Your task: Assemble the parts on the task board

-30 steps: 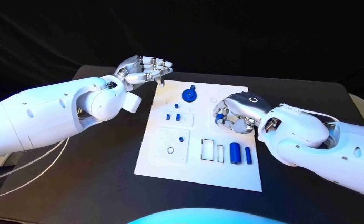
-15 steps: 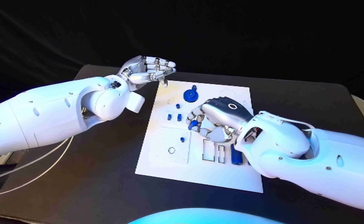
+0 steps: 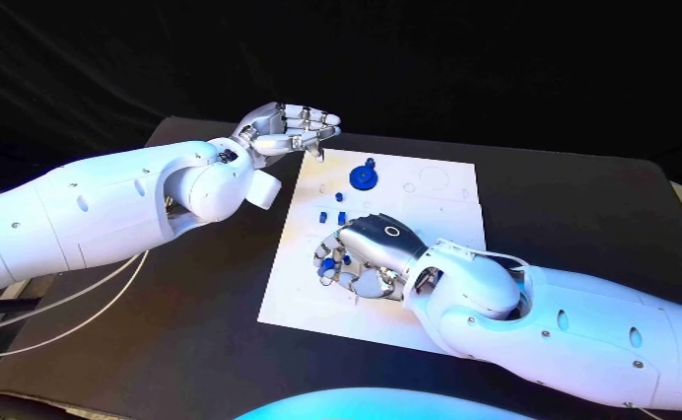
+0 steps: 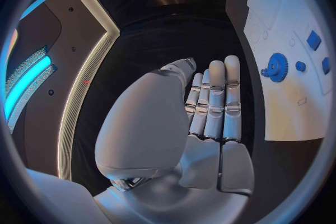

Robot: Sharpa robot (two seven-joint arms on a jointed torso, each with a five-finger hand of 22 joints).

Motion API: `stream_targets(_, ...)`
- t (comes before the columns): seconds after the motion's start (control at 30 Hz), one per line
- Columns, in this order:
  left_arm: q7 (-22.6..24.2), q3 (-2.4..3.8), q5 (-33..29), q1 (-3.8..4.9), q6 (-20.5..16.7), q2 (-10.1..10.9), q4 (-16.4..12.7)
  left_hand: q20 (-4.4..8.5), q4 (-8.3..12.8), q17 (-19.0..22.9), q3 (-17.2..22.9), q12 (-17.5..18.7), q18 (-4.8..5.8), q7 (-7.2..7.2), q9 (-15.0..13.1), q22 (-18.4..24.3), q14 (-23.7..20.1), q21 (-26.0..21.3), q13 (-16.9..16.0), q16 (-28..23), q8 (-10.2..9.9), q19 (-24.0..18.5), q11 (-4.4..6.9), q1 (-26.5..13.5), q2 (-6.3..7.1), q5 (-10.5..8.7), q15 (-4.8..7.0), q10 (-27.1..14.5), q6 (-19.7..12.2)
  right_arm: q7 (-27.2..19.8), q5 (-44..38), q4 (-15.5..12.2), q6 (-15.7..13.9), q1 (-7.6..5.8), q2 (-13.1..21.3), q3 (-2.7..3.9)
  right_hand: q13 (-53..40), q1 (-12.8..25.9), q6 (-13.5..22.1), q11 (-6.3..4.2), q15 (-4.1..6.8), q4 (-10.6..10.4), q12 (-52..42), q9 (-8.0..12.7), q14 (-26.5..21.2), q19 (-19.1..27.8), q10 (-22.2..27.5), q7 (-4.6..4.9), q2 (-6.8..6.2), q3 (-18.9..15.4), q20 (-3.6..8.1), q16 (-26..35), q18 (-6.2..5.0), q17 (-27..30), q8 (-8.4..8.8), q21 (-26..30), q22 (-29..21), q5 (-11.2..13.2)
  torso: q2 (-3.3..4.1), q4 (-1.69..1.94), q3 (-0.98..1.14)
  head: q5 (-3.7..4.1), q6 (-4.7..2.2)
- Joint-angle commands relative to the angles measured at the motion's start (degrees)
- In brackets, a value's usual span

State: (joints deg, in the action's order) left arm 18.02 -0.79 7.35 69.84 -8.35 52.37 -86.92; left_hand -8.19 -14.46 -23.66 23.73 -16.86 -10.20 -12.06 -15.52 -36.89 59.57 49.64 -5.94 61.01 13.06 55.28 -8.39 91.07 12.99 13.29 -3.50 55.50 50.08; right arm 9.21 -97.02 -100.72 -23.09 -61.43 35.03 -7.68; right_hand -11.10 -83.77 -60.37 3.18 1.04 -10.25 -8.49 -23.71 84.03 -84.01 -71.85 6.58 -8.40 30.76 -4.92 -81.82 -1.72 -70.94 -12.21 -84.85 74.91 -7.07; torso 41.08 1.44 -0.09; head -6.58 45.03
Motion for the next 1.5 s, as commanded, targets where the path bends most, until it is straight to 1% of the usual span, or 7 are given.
stream_targets(0.03, 0.3, 0.03, -0.4, 0.02, 1.0, -0.2, -0.1, -0.25, 0.0, 0.0, 0.2, -0.3, -0.37, -0.09, 0.1, 0.0, -0.3, -0.1, 0.1, -0.3, -0.1, -0.3, 0.06, -0.4, -0.11, 0.33, -0.06, -0.4, -0.4, -1.1, -0.2, 1.0, 1.4, 0.4, -0.7, -0.05, 0.1, 0.2, 0.0, -0.04, 0.19, 0.3, 0.2, -1.7, 2.2, -3.7, 0.3, 0.51, -0.45, 0.1, 0.24, 0.3, 0.45, 0.0, -1.3, 0.3, 12.7, -0.2, 0.06, -0.14, 0.1, -0.19, 0.13)
stream_targets(0.27, 0.2, 0.01, -0.4, 0.02, 1.1, -0.3, -0.1, -0.25, 0.0, 0.0, 0.2, -0.3, -0.37, -0.09, 0.1, 0.0, -0.3, -0.1, 0.1, -0.3, -0.1, -0.3, 0.06, -0.4, -0.11, 0.33, -0.06, -0.4, -0.4, -0.7, -0.5, 2.6, 2.8, 0.78, -1.3, -0.16, 0.1, 0.3, 0.0, -0.02, 0.18, 0.4, 0.3, -1.7, 2.3, -3.7, 0.3, 0.53, -0.47, 0.1, 0.24, 0.3, 0.47, 0.0, -1.3, 0.3, 12.7, -0.3, -0.01, -0.03, 0.14, -0.23, 0.34)
stream_targets(0.4, 0.2, 0.0, -0.4, 0.02, 1.1, -0.3, -0.1, -0.26, 0.1, 0.1, 0.4, -0.3, -0.38, -0.11, 0.1, -0.1, -0.3, -0.1, 0.1, -0.3, -0.1, -0.3, 0.05, -0.4, -0.1, 0.32, -0.06, -0.5, -0.4, -0.6, -0.6, 2.9, 3.7, 0.83, -1.6, -0.18, 0.1, 0.3, 0.0, -0.02, 0.18, 0.4, 0.3, -1.7, 2.3, -3.7, 0.3, 0.53, -0.47, 0.1, 0.24, 0.3, 0.47, 0.0, -1.3, 0.3, 12.7, -0.3, 0.04, -0.07, 0.19, -0.29, 0.42)
stream_targets(0.53, 0.2, -0.01, -0.4, 0.02, 1.1, -0.3, -0.1, -0.26, 0.1, 0.1, 0.4, -0.3, -0.38, -0.11, 0.1, -0.1, -0.3, -0.1, 0.1, -0.3, -0.1, -0.3, 0.05, -0.4, -0.1, 0.32, -0.06, -0.5, -0.4, -0.5, -0.7, 3.4, 4.4, 0.87, -2.0, -0.2, 0.1, 0.3, 0.0, -0.02, 0.18, 0.4, 0.3, -1.7, 2.3, -3.7, 0.3, 0.53, -0.47, 0.1, 0.24, 0.3, 0.47, 0.0, -1.3, 0.3, 12.7, -0.3, 0.04, -0.08, 0.14, -0.3, 0.46)
stream_targets(0.77, 0.2, -0.01, -0.4, 0.02, 1.1, -0.1, -0.1, -0.26, 0.1, 0.1, 0.4, -0.3, -0.38, -0.11, 0.1, -0.1, -0.3, -0.1, 0.1, -0.3, -0.1, -0.3, 0.05, -0.4, -0.1, 0.32, -0.06, -0.5, -0.4, -0.2, -0.9, 4.1, 5.4, 0.91, -2.2, -0.28, 0.1, 0.3, 0.0, -0.02, 0.17, 0.4, 0.3, -1.7, 2.3, -3.7, 0.3, 0.54, -0.49, 0.1, 0.23, 0.3, 0.47, -0.1, -1.31, 0.3, 12.7, -0.3, 0.03, -0.03, 0.14, -0.41, 0.61)
stream_targets(1.17, 0.1, -0.02, -0.4, 0.02, 1.1, 0.0, -0.1, -0.26, 0.1, 0.1, 0.4, -0.3, -0.38, -0.11, 0.1, -0.1, -0.3, -0.1, 0.1, -0.3, -0.1, -0.3, 0.05, -0.4, -0.1, 0.32, -0.06, -0.5, -0.4, 0.3, -1.5, 4.4, 6.9, 0.94, -2.3, -0.32, 0.1, 0.3, 0.0, -0.01, 0.16, 0.5, 0.3, -1.8, 2.3, -3.8, 0.3, 0.55, -0.49, 0.1, 0.22, 0.3, 0.5, -0.1, -1.32, 0.1, 12.7, -0.3, 0.02, -0.06, 0.13, -0.52, 0.7)
stream_targets(1.5, 0.1, -0.02, -0.4, 0.02, 1.1, 0.1, -0.1, -0.26, 0.1, 0.1, 0.4, -0.3, -0.38, -0.11, 0.1, -0.1, -0.3, -0.1, 0.1, -0.3, -0.1, -0.3, 0.05, -0.4, -0.1, 0.32, -0.06, -0.5, -0.4, 0.5, -2.0, 3.8, 7.5, 0.97, -1.8, -0.33, 0.1, 0.4, 0.0, 0.01, 0.14, 0.5, 0.3, -1.8, 2.3, -3.8, 0.3, 0.57, -0.53, 0.1, 0.21, 0.3, 0.5, -0.1, -1.33, 0.1, 12.8, -0.3, 0.01, -0.07, 0.13, -0.65, 0.84)
